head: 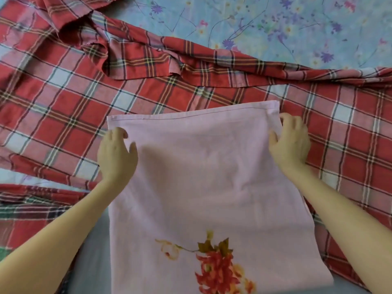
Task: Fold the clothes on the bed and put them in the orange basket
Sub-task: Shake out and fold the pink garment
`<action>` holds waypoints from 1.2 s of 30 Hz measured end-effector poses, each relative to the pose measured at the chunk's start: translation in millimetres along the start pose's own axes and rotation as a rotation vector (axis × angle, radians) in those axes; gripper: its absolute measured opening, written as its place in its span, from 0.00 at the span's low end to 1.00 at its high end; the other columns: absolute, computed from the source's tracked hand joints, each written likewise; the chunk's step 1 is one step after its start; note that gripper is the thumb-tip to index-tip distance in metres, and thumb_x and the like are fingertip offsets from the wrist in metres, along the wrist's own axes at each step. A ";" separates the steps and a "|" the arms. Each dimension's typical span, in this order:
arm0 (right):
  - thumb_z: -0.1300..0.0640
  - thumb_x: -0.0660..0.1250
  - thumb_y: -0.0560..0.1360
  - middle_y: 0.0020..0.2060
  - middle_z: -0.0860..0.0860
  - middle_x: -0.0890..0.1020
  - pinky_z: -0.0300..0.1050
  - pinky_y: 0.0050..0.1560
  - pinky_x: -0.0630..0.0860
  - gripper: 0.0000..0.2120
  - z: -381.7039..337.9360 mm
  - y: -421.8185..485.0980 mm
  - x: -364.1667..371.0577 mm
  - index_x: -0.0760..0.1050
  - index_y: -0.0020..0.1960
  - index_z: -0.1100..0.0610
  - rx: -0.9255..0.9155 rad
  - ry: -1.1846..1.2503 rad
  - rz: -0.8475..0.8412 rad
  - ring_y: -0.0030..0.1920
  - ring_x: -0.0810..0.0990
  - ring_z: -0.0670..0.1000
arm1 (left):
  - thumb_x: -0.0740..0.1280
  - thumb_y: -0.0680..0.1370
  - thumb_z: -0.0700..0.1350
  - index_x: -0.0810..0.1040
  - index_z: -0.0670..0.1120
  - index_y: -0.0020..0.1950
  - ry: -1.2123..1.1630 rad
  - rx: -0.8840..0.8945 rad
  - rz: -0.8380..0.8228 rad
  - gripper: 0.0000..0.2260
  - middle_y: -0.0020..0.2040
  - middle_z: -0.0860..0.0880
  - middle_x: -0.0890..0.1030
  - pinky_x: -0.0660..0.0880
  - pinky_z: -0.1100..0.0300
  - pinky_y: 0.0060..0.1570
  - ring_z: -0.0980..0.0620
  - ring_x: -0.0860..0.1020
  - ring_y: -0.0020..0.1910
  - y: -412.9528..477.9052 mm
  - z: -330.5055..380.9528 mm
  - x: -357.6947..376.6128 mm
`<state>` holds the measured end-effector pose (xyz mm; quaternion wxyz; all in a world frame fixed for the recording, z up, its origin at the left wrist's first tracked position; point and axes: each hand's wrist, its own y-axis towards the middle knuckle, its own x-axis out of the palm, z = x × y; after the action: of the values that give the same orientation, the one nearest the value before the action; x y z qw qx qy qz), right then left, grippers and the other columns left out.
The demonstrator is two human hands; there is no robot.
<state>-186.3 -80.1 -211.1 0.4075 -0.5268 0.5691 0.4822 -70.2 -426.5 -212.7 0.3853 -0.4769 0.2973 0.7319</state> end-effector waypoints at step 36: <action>0.69 0.65 0.69 0.34 0.45 0.82 0.40 0.40 0.71 0.14 88.4 -185.7 -202.1 0.81 0.37 0.51 -0.197 0.259 -1.211 0.35 0.77 0.42 | 0.74 0.69 0.50 0.83 0.46 0.43 -0.296 -0.149 -1.243 0.08 0.40 0.49 0.84 0.77 0.65 0.41 0.55 0.81 0.38 -174.5 -71.8 -198.2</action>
<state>17.0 51.9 -54.8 0.4856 -0.8451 0.1676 0.1480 160.5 -447.9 -67.2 0.7404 -0.4795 -0.1427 0.4488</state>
